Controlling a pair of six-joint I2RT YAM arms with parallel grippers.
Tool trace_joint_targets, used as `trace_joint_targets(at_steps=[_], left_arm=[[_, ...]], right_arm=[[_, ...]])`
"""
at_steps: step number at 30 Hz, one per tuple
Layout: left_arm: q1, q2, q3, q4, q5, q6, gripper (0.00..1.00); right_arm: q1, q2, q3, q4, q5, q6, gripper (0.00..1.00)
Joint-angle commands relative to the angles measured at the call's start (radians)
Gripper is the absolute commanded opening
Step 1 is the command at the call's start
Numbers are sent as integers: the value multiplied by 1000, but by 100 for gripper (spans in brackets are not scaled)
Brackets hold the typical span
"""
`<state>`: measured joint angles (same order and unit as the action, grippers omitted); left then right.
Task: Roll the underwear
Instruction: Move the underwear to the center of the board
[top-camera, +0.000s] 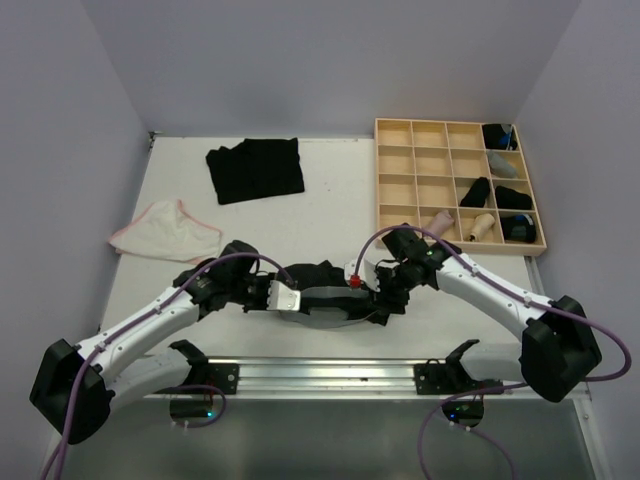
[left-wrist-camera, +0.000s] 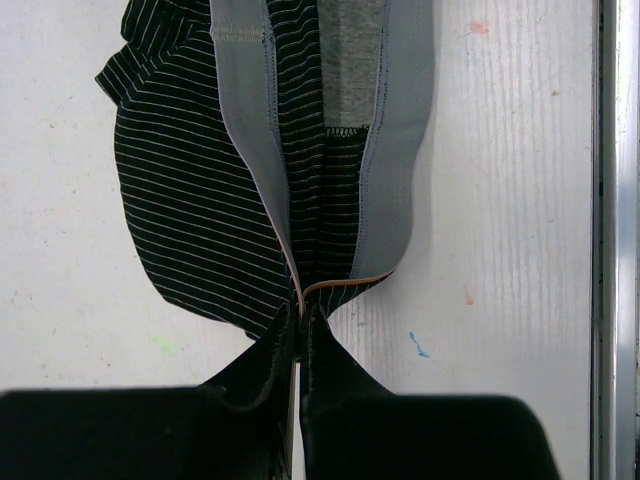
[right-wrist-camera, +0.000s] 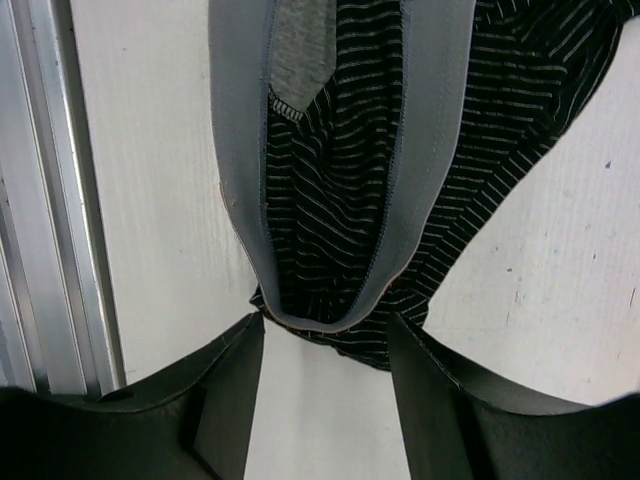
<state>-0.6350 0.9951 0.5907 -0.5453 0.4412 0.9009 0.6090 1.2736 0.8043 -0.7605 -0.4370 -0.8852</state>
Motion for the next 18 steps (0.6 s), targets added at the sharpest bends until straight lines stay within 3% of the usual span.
trace_joint_targets(at_steps=[1,8,18], left_arm=[[14,2,17,31,5,-26,0],[15,-1,11,31,10,-22,0],[15,27,17,44,10,3,0]], right_arm=[[-12,-26,-2,26,61,87,56],[-15,-72,-31,-8,32,65,57],[-15,36,25,17,-12,6,59]])
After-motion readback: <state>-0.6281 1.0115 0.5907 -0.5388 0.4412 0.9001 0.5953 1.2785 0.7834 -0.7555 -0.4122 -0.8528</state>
